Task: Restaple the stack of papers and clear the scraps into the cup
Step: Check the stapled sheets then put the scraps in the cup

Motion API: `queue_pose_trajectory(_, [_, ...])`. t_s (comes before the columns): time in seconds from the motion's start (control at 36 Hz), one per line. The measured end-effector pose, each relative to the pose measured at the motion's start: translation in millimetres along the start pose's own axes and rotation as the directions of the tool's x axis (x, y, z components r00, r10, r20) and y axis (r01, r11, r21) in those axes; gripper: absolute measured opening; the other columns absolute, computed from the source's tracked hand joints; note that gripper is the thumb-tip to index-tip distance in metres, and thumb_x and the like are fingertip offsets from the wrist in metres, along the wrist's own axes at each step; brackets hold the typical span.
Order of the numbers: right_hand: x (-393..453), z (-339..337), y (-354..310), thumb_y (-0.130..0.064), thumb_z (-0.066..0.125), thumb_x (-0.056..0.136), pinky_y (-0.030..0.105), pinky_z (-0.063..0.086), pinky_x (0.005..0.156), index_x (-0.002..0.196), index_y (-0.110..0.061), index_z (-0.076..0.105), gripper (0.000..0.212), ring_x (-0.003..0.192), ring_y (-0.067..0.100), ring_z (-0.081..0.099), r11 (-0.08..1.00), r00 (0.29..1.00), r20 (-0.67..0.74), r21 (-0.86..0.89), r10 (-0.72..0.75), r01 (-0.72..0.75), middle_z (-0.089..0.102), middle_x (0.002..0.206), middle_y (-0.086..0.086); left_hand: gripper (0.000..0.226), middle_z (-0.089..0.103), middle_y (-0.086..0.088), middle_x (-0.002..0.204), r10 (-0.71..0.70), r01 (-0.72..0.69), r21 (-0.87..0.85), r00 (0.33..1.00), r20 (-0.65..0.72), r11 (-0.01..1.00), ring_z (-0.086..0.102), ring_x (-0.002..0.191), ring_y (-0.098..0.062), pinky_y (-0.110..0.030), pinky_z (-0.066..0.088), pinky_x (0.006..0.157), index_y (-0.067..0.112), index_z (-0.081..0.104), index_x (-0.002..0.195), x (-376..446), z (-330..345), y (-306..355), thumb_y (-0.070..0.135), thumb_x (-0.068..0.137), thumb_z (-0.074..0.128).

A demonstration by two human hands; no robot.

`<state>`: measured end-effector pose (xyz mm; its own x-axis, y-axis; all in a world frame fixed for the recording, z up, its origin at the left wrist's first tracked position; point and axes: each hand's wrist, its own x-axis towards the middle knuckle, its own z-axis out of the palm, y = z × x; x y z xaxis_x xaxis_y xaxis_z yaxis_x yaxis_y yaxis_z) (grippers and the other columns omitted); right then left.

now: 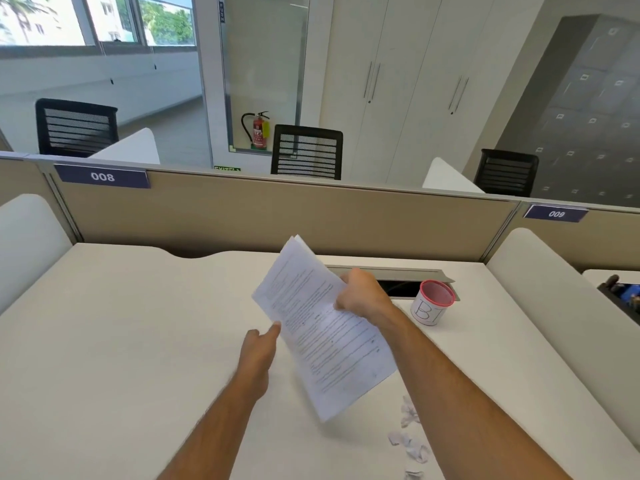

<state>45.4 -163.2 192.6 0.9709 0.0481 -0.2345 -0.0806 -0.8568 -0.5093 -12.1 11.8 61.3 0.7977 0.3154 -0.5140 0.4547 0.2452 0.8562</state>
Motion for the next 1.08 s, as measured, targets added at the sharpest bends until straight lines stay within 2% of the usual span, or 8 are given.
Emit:
queue_pose_trajectory(0.06, [0,-3,8,-0.004,0.073,0.081,0.042,0.061,0.082,0.104,-0.014,0.070,0.026,0.090,0.023,0.072,0.979,0.998,0.057,0.204,0.012,-0.023,0.074,0.101,0.004,0.071,0.059,-0.013,0.135,0.030,-0.028,-0.036,0.999,0.044,0.999,0.056,0.124,-0.031,-0.048,0.046,0.107,-0.001,0.044,0.141,6,-4,6,0.045,0.093,0.068])
queue_pose_trajectory(0.14, [-2,-5,21,-0.001,0.076,0.080,0.040,0.063,0.077,0.101,-0.017,0.074,0.026,0.086,0.022,0.076,0.900,0.995,0.100,0.435,-0.024,-0.022,0.078,0.098,0.001,0.036,0.071,-0.008,0.118,0.133,-0.119,-0.109,0.982,0.133,0.987,0.066,0.113,-0.032,-0.046,0.054,0.090,0.005,0.061,0.125,2,-9,24,0.029,0.099,0.063])
queue_pose_trajectory(0.19, [-2,-4,30,0.001,0.075,0.080,0.041,0.064,0.076,0.102,-0.017,0.075,0.028,0.085,0.023,0.077,0.848,0.996,0.085,0.530,-0.034,-0.016,0.078,0.098,0.001,0.021,0.072,-0.008,0.115,0.205,-0.193,-0.106,0.970,0.127,0.976,0.067,0.108,-0.031,-0.043,0.057,0.082,0.009,0.065,0.119,0,-10,34,0.020,0.102,0.057])
queue_pose_trajectory(0.31, [0,9,45,-0.004,0.077,0.080,0.047,0.062,0.083,0.101,-0.015,0.076,0.024,0.087,0.023,0.076,0.795,1.000,-0.017,0.607,-0.006,0.015,0.079,0.096,0.001,0.016,0.072,-0.001,0.113,0.371,-0.371,0.025,0.928,0.018,0.928,0.070,0.104,-0.027,-0.051,0.059,0.088,0.017,0.065,0.115,-5,-4,44,0.020,0.104,0.053])
queue_pose_trajectory(0.53, [-7,43,65,-0.006,0.075,0.083,0.049,0.061,0.082,0.098,-0.019,0.077,0.020,0.095,0.030,0.072,0.603,0.971,-0.216,0.790,0.107,0.109,0.078,0.096,0.003,0.014,0.069,0.007,0.098,0.667,-0.640,0.272,0.745,-0.008,0.719,0.068,0.092,-0.015,-0.033,0.061,0.074,0.022,0.058,0.106,-23,13,33,0.016,0.107,0.045])
queue_pose_trajectory(0.69, [-9,67,84,-0.015,0.076,0.085,0.052,0.062,0.082,0.106,-0.021,0.072,0.023,0.095,0.028,0.071,0.588,0.957,-0.209,0.807,0.202,0.052,0.075,0.100,0.002,0.014,0.067,0.009,0.101,0.674,-0.660,0.339,0.733,0.093,0.671,0.069,0.091,-0.013,-0.017,0.057,0.067,0.020,0.055,0.112,-27,19,14,0.019,0.108,0.042])
queue_pose_trajectory(0.86, [-11,79,97,-0.010,0.078,0.084,0.053,0.060,0.085,0.105,-0.016,0.073,0.023,0.096,0.032,0.071,0.565,0.958,-0.173,0.825,0.230,0.013,0.077,0.099,0.005,0.014,0.066,0.009,0.105,0.613,-0.609,0.361,0.781,0.118,0.706,0.068,0.095,-0.014,-0.017,0.056,0.067,0.022,0.053,0.116,-27,20,4,0.024,0.108,0.040])
queue_pose_trajectory(1.08, [-9,81,102,-0.012,0.078,0.084,0.055,0.059,0.087,0.104,-0.019,0.073,0.022,0.097,0.032,0.070,0.577,0.961,-0.175,0.816,0.214,0.020,0.077,0.100,0.004,0.015,0.065,0.011,0.106,0.582,-0.584,0.379,0.802,0.136,0.717,0.067,0.094,-0.012,-0.013,0.052,0.065,0.024,0.052,0.117,-28,19,8,0.026,0.108,0.040])
